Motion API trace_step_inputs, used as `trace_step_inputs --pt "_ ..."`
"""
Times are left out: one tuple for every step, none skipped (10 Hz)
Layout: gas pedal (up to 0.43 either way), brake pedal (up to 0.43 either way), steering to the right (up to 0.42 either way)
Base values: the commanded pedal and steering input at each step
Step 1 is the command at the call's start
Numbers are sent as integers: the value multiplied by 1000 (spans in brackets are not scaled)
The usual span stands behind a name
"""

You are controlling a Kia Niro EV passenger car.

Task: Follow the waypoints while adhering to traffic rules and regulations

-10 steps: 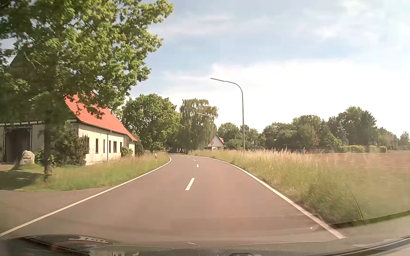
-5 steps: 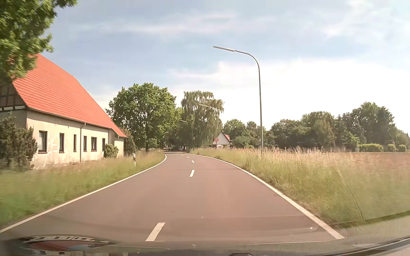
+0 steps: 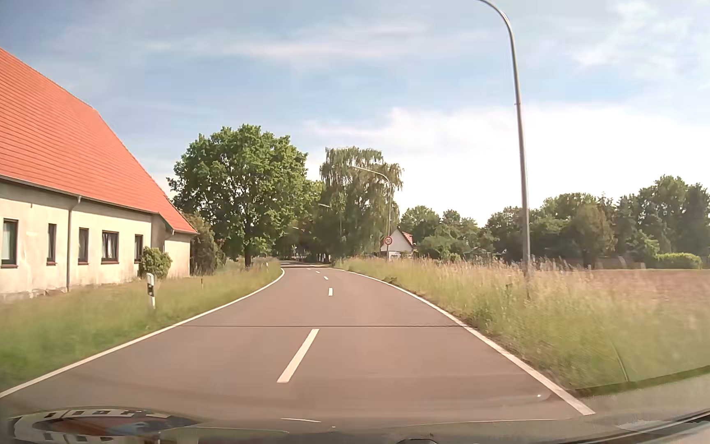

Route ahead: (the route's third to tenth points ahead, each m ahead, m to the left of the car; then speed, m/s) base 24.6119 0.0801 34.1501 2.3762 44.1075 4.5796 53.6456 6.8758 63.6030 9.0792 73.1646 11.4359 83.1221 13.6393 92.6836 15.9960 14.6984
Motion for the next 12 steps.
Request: trace_step_inputs --pt "0 207 -20" --pt "0 201 -21" --pt "0 201 -21" --pt "0 195 -21" --pt "0 189 -21" --pt "0 165 -21" --pt "0 122 -21" --pt "0 24 -22" --pt "0 0 -22" --pt "0 0 -23" --pt "0 0 -23" --pt "0 0 -23"
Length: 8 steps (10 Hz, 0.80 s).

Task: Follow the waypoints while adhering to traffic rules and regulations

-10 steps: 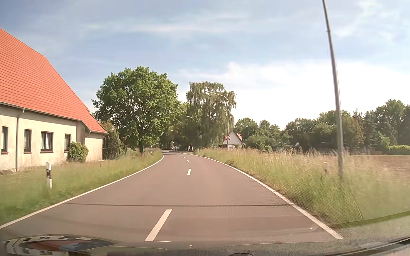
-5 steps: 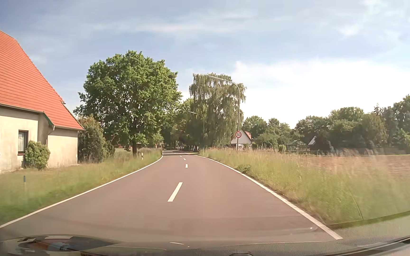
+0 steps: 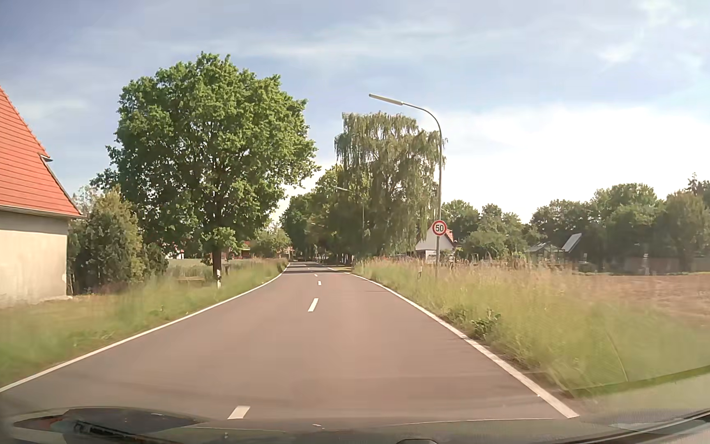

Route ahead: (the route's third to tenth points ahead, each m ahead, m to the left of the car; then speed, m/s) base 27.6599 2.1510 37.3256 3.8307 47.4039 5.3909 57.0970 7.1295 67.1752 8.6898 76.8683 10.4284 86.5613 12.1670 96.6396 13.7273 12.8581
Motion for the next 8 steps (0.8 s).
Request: trace_step_inputs --pt "0 0 -22" --pt "0 0 -23" --pt "0 0 -23" --pt "0 0 -25" --pt "0 0 -27" --pt "0 0 -32" --pt "0 0 -35" --pt "0 0 -35"
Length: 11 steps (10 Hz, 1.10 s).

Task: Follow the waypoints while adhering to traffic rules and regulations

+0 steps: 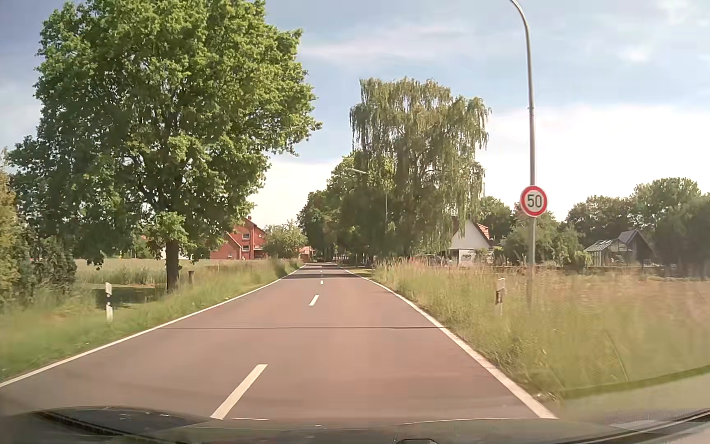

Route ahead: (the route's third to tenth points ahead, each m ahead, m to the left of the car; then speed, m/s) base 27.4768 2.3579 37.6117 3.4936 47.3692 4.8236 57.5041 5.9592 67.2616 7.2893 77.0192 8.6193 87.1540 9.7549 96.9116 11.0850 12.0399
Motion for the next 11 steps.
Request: trace_step_inputs --pt "0 0 -35" --pt "0 0 -35" --pt "0 0 -35" --pt "8 0 -33" --pt "28 0 -26" --pt "39 0 -21" --pt "47 0 -19" --pt "59 0 -19" --pt "79 0 -19" --pt "87 0 -19" --pt "98 0 -19"
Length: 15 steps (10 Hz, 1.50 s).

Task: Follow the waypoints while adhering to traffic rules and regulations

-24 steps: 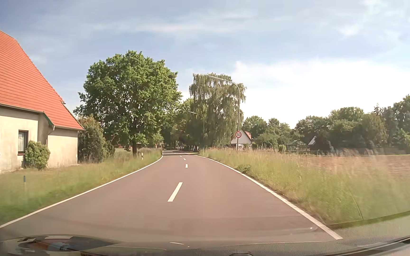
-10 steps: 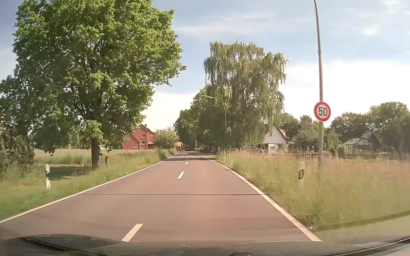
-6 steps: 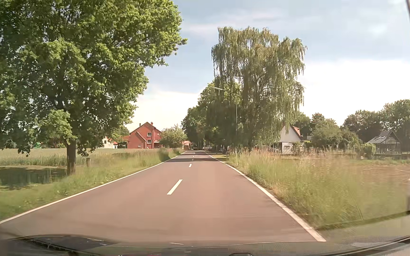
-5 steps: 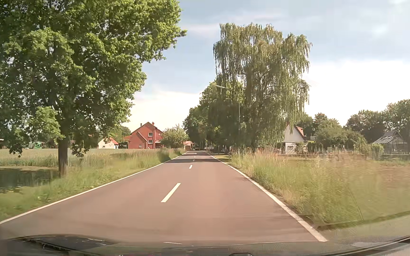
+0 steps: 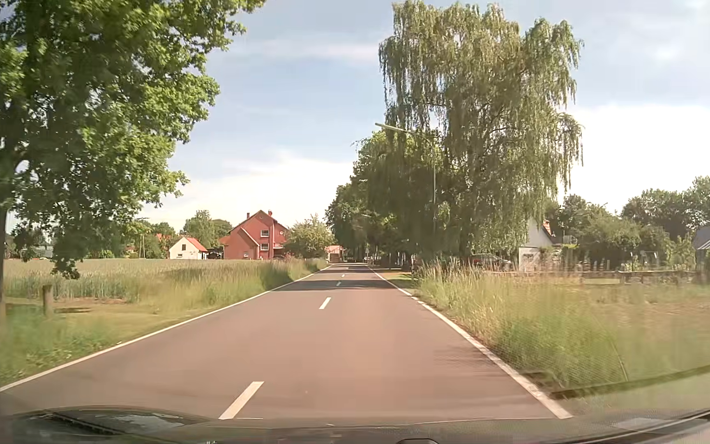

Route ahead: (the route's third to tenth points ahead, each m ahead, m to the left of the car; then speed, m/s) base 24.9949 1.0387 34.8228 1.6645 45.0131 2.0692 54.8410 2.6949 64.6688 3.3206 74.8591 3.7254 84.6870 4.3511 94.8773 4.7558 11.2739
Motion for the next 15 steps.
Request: trace_step_inputs --pt "98 0 -19" --pt "98 0 -19" --pt "98 0 -19" --pt "98 0 -19" --pt "98 0 -18" --pt "98 0 -19" --pt "118 0 -18" --pt "130 0 -17" --pt "138 0 -13" --pt "150 0 -10" --pt "150 0 -8" --pt "150 0 -7" --pt "150 0 -7" --pt "150 0 -7" --pt "150 0 -7"
